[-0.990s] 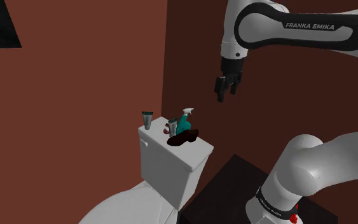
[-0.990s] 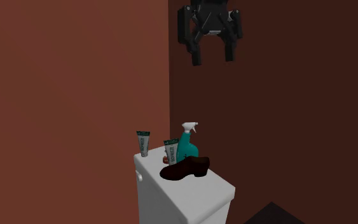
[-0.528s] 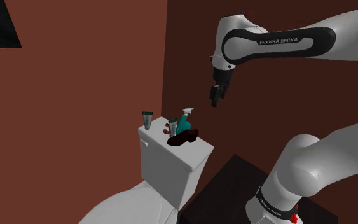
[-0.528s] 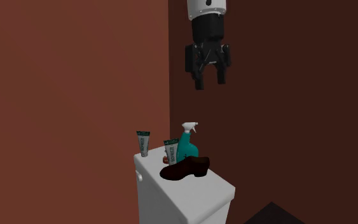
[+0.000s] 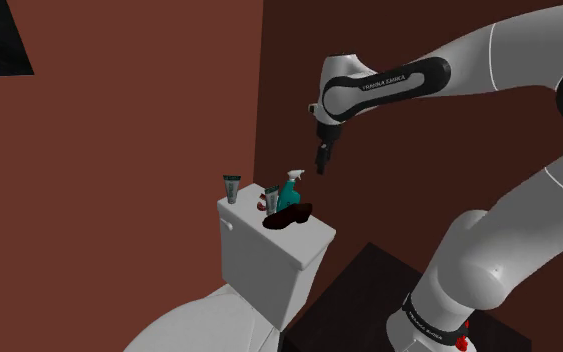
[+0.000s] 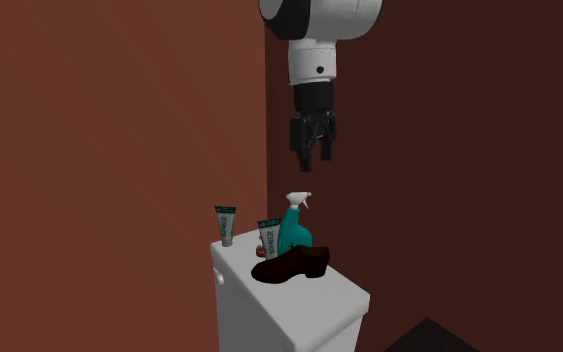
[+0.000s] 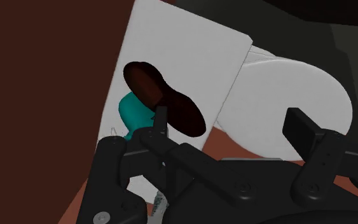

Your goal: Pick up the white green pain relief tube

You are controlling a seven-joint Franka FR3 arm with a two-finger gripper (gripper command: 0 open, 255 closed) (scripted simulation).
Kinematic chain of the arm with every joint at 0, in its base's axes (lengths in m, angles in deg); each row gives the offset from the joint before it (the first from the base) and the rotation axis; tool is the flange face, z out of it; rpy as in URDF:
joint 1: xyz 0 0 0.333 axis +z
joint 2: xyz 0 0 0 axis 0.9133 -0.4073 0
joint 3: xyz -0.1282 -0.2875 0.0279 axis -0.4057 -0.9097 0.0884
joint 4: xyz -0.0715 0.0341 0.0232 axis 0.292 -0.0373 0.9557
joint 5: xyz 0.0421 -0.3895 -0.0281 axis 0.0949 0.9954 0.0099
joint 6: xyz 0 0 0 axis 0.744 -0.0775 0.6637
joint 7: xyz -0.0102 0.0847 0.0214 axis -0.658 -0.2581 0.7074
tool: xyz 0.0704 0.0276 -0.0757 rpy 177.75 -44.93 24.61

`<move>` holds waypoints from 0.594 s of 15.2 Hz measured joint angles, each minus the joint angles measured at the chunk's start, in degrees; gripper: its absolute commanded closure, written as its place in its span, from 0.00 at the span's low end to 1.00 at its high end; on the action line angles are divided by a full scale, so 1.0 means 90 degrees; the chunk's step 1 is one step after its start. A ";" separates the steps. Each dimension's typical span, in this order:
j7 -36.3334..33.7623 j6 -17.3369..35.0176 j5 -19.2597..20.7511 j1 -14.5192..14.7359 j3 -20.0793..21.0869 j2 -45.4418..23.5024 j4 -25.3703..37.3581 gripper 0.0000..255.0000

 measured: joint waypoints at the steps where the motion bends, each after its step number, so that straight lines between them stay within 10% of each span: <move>1: 0.0224 0.0169 -0.0043 0.0039 -0.0064 -0.0237 0.0095 0.00; 9: 0.2192 0.1265 -0.0646 0.0182 -0.0400 -0.2062 0.0960 0.00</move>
